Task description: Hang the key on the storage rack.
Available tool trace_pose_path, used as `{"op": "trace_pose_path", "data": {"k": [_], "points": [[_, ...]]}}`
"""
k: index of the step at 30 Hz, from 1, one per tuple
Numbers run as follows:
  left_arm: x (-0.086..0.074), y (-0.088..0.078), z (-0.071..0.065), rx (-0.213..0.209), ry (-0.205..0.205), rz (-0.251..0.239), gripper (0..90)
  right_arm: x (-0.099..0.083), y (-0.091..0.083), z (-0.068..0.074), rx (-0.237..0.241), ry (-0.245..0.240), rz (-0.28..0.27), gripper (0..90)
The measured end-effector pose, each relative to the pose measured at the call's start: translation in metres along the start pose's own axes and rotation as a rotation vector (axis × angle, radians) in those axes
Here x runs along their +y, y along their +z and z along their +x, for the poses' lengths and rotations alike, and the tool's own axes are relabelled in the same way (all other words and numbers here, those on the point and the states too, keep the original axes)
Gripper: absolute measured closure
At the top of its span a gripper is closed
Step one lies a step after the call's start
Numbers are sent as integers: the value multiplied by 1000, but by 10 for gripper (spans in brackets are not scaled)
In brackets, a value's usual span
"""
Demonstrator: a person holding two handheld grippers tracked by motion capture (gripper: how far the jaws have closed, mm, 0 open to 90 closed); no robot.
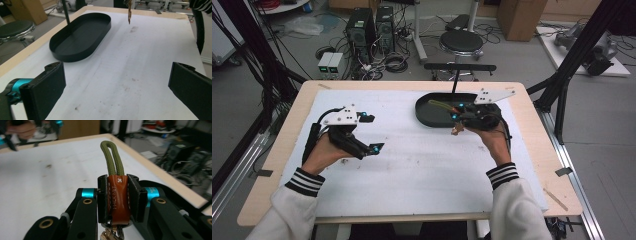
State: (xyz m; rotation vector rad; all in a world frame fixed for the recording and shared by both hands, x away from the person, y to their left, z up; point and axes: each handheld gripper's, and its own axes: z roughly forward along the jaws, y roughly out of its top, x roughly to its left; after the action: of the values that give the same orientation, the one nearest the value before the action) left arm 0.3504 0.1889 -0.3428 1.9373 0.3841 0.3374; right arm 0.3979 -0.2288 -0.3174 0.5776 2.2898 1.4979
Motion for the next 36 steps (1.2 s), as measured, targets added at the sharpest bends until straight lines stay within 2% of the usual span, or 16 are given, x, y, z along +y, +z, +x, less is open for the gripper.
{"op": "trace_pose_path", "data": {"k": [8,12,17,22,32,36], "points": [[-28,-23,-5,88,-21,-76,17,-6,-18,-21,-192,56,-48,720],[-43,-31,-9,125,-42,-100,17,-3,-25,-30,-270,81,-58,720],[-62,-39,-15,169,-74,-141,17,1,-29,-40,-352,86,-59,720],[-79,-44,-23,203,-94,-134,17,3,-30,-48,-426,88,-67,720],[-107,-56,-30,290,-112,-216,17,-2,-26,-60,-525,133,-76,720],[-112,-58,-31,302,-115,-228,17,-4,-19,-63,-565,141,-65,720]]}}
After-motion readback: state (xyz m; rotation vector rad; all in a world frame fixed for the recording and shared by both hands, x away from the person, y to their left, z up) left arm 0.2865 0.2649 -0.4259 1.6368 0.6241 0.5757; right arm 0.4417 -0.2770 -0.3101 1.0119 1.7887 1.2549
